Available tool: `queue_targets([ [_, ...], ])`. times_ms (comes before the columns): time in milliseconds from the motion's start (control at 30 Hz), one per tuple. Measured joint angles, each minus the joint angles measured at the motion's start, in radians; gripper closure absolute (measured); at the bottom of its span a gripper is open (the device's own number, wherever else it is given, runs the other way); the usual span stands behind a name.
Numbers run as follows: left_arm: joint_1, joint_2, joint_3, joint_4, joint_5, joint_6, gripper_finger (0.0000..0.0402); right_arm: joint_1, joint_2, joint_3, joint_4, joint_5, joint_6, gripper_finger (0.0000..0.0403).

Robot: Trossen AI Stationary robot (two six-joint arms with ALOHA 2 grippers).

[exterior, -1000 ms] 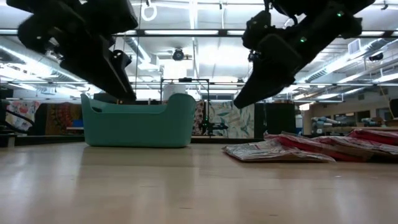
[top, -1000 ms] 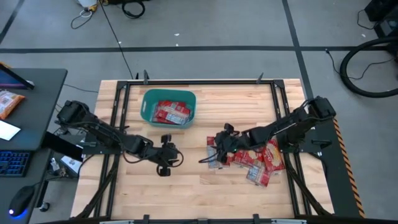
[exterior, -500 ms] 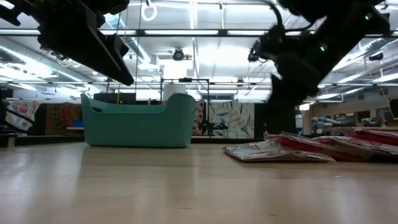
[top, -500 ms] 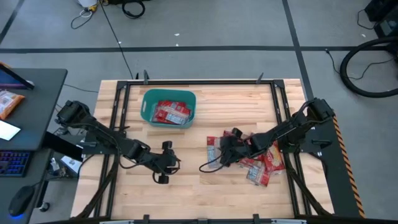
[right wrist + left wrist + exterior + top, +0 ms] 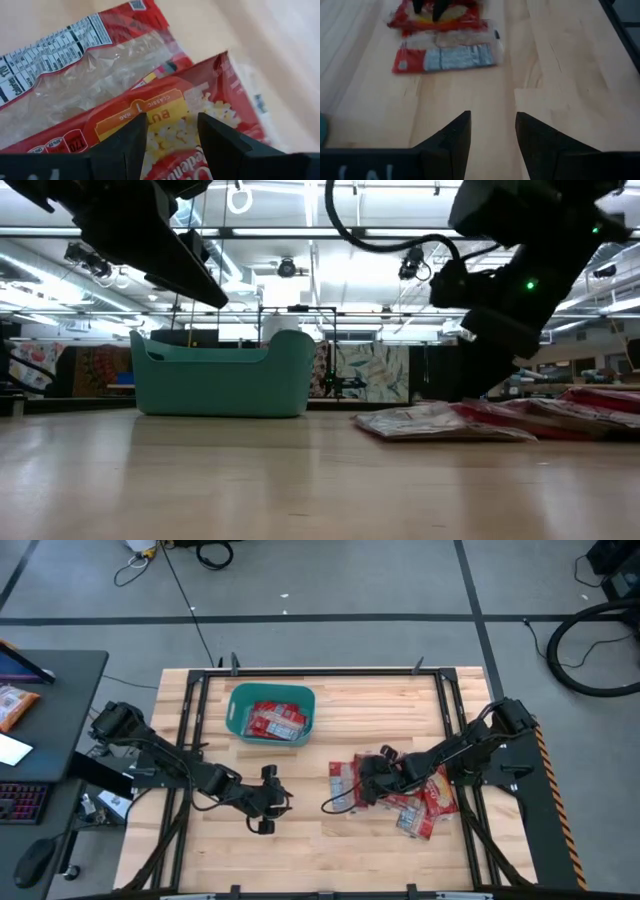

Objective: Sort popcorn bags into baskets
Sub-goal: Put the red popcorn pack into the green bin

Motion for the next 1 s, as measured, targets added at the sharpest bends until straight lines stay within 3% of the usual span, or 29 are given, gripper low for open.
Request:
queue_targets([
  [267, -0.001, 0.0, 0.0, 0.01, 0.003, 0.008, 0.0242, -0.01, 0.16, 0.011, 0.454, -0.14, -0.193, 0.0221],
  [433, -0.001, 0.0, 0.0, 0.015, 0.002, 0.059, 0.024, -0.016, 0.275, 0.11, 0.6, -0.264, -0.317, 0.0221],
  [633, -0.001, 0.034, 0.001, 0.015, 0.008, 0.059, 0.0217, -0.016, 0.329, 0.262, 0.487, -0.289, -0.445, 0.0221],
  [767, -0.005, 0.093, 0.003, 0.052, 0.102, 0.036, 0.0208, -0.016, 0.287, 0.322, 0.35, -0.27, -0.482, 0.0221],
  [1000, -0.005, 0.216, 0.079, 0.075, 0.14, 0.044, 0.0216, 0.032, 0.124, 0.333, 0.133, -0.099, -0.489, 0.0221],
])
